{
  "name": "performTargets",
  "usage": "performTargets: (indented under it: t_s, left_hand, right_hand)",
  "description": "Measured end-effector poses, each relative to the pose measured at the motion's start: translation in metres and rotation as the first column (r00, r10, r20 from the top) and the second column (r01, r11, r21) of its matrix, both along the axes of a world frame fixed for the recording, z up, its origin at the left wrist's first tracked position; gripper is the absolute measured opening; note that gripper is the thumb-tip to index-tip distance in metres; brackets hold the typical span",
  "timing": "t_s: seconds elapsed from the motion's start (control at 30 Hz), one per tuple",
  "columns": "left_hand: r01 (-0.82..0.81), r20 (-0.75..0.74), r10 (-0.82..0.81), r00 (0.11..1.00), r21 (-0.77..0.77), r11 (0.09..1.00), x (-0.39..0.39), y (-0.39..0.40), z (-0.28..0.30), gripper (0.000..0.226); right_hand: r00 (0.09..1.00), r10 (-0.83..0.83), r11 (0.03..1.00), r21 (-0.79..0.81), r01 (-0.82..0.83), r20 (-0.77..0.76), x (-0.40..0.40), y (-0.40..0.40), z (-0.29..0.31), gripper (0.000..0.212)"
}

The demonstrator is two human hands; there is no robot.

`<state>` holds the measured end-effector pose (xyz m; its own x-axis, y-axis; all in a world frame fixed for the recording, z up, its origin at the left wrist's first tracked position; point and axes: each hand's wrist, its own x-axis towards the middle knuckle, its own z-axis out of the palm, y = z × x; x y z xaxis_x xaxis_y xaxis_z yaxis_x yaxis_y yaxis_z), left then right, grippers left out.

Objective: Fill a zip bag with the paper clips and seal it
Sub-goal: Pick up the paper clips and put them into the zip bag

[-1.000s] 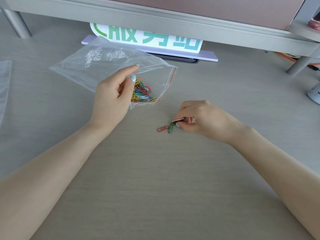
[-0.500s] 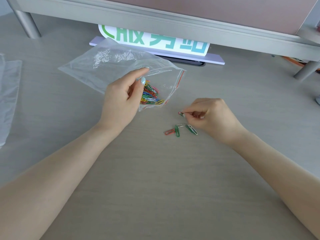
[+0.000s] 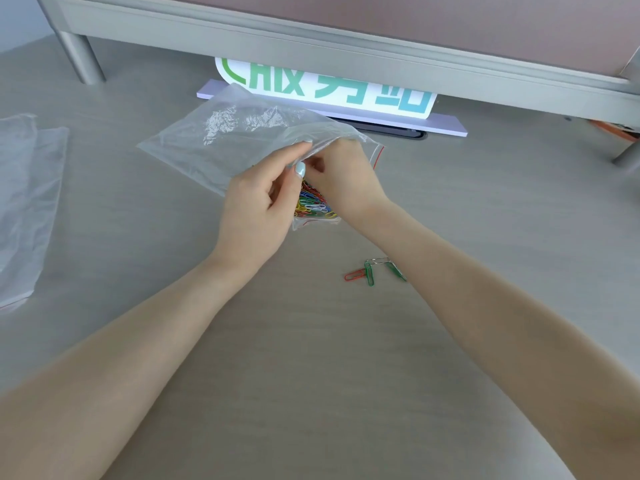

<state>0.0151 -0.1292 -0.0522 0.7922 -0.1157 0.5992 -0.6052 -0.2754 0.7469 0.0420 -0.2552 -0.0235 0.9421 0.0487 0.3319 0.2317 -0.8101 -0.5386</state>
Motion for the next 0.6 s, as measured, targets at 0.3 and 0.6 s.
performTargets:
  t_s: [0.3,0.6]
  left_hand:
    - [0.003,-0.002,-0.003,1.000,0.001,1.000,-0.001,0.000,0.001,0.030]
    - [0.010,-0.003,-0.010,1.000,0.015,1.000,-0.004,-0.001,0.002,0.028]
  right_hand:
    - [0.989,0.148,0.984,-0.102,-0.149,-0.017,-0.006,-0.003,-0.009,0.028]
    - [0.985,0.158,0.987,0.035,-0.156,-0.074,-0.068,-0.060,-0.012,0.019]
